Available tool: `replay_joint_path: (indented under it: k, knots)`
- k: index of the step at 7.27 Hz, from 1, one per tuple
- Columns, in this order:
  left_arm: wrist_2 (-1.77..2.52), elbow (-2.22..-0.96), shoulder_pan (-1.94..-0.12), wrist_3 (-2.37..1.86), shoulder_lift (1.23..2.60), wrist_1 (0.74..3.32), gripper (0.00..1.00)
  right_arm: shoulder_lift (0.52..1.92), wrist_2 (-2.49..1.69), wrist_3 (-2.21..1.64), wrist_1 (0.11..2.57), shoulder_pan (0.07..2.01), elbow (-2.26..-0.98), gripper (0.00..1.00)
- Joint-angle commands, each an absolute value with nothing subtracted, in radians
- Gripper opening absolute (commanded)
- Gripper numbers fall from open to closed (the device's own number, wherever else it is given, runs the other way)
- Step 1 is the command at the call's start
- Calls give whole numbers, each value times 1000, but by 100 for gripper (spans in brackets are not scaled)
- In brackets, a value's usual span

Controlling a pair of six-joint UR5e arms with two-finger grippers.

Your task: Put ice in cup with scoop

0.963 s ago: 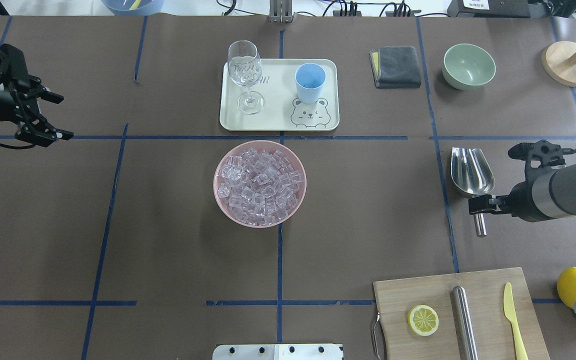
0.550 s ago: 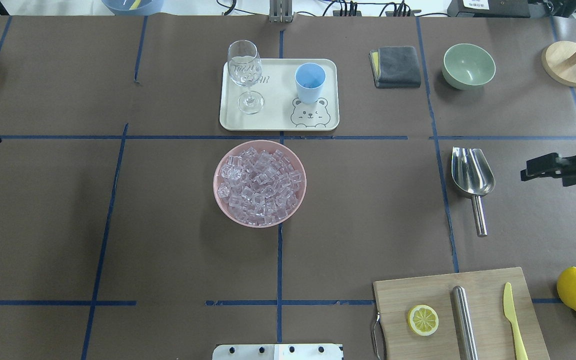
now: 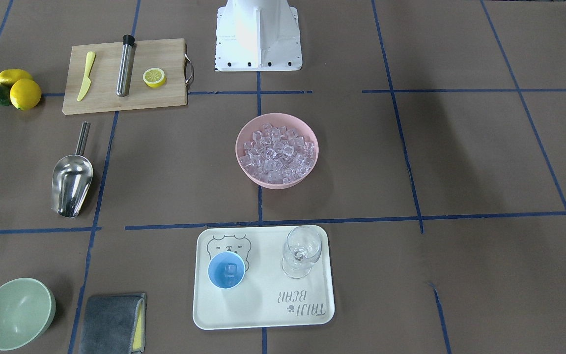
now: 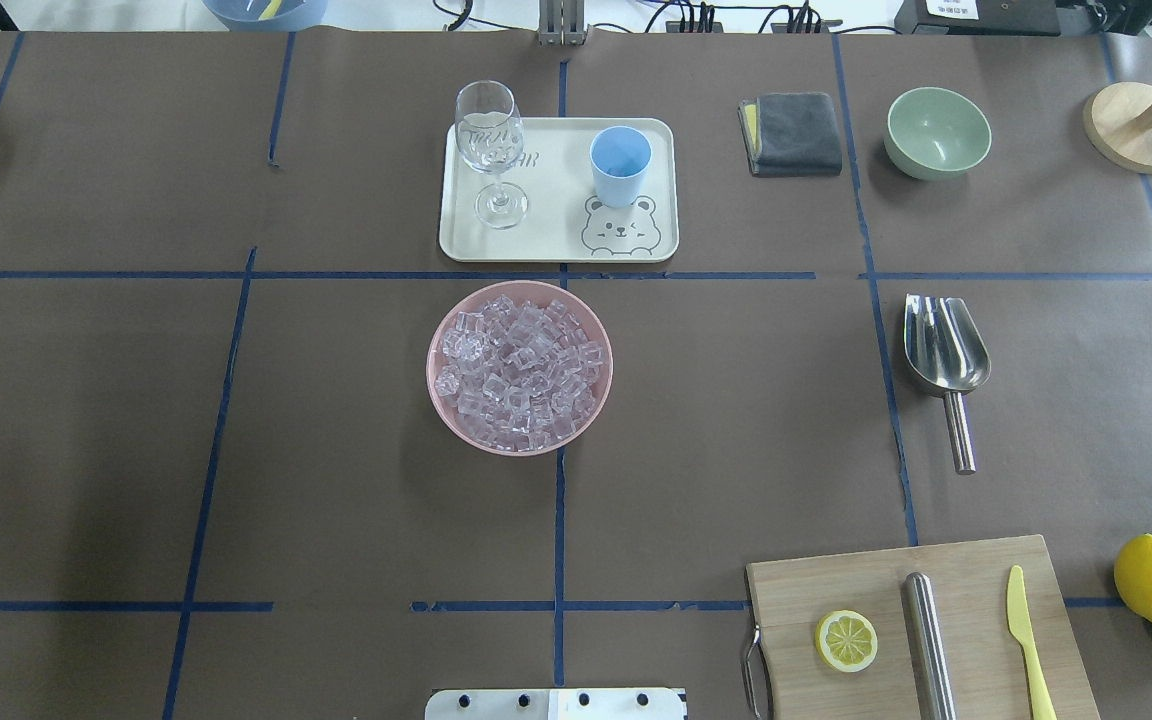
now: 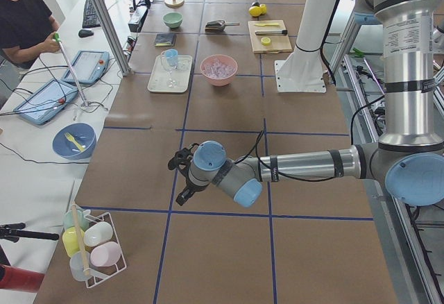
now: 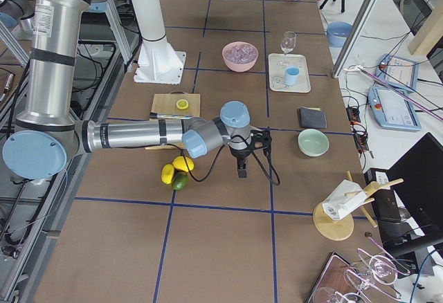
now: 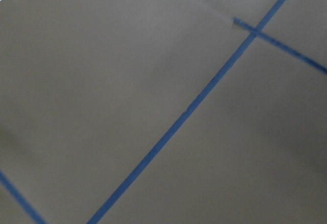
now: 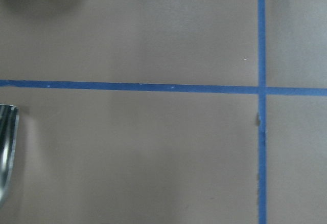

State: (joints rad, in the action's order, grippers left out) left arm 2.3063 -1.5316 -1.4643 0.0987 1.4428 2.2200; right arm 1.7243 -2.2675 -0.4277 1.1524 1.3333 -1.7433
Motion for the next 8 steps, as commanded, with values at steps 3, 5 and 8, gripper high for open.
replay_joint_path:
  k: [3, 5, 8]
  knots:
    - [2303, -1695, -1566, 98, 1500, 1591, 100, 1674, -2281, -266, 1150, 1411, -1594, 100]
    - [2315, -1745, -1568, 94, 1532, 1364, 100, 1654, -2351, -261, 1184, 1411, -1577, 100]
    - [2401, -1721, -1566, 89, 1545, 1474, 100, 1643, -2355, -262, 1187, 1411, -1575, 100]
